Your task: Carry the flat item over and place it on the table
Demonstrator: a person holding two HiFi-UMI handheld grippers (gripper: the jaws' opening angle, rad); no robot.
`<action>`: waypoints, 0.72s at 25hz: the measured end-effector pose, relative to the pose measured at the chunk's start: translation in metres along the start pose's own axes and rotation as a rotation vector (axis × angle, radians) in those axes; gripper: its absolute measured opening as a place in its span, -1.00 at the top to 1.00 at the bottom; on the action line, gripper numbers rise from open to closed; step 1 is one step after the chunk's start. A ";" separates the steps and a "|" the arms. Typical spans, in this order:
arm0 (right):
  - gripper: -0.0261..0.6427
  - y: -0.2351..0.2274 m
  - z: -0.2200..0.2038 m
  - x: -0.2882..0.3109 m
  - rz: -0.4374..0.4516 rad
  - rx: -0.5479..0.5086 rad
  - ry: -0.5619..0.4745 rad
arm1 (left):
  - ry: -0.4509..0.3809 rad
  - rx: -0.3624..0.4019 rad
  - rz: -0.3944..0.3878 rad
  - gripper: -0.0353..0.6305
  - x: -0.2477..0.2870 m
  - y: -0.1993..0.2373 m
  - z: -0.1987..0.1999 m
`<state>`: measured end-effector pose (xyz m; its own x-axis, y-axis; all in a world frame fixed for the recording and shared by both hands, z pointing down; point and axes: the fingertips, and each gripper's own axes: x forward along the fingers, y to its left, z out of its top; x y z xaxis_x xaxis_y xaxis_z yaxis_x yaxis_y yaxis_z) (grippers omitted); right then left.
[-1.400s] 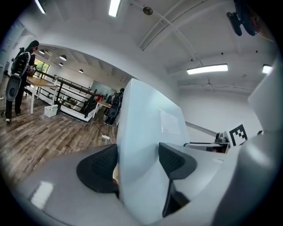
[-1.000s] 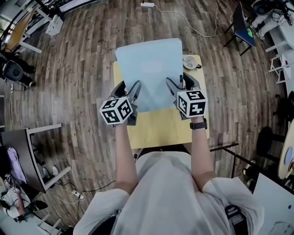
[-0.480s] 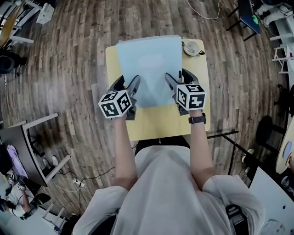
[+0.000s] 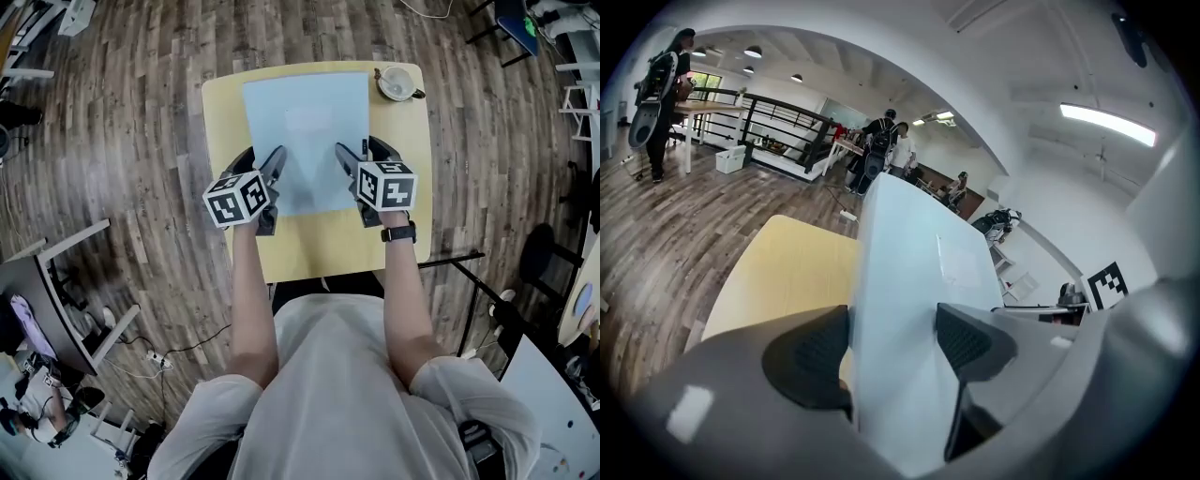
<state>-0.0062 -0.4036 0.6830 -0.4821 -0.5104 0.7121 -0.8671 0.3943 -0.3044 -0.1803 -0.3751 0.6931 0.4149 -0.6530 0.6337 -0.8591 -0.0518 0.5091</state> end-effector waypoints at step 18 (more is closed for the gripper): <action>0.05 -0.023 -0.032 0.058 -0.033 0.085 0.100 | 0.067 -0.097 0.081 0.02 0.050 0.039 -0.023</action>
<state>-0.0103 -0.4174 0.7515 -0.4416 -0.4414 0.7811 -0.8920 0.3101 -0.3290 -0.1861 -0.3924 0.7581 0.3671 -0.6001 0.7108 -0.8589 0.0746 0.5066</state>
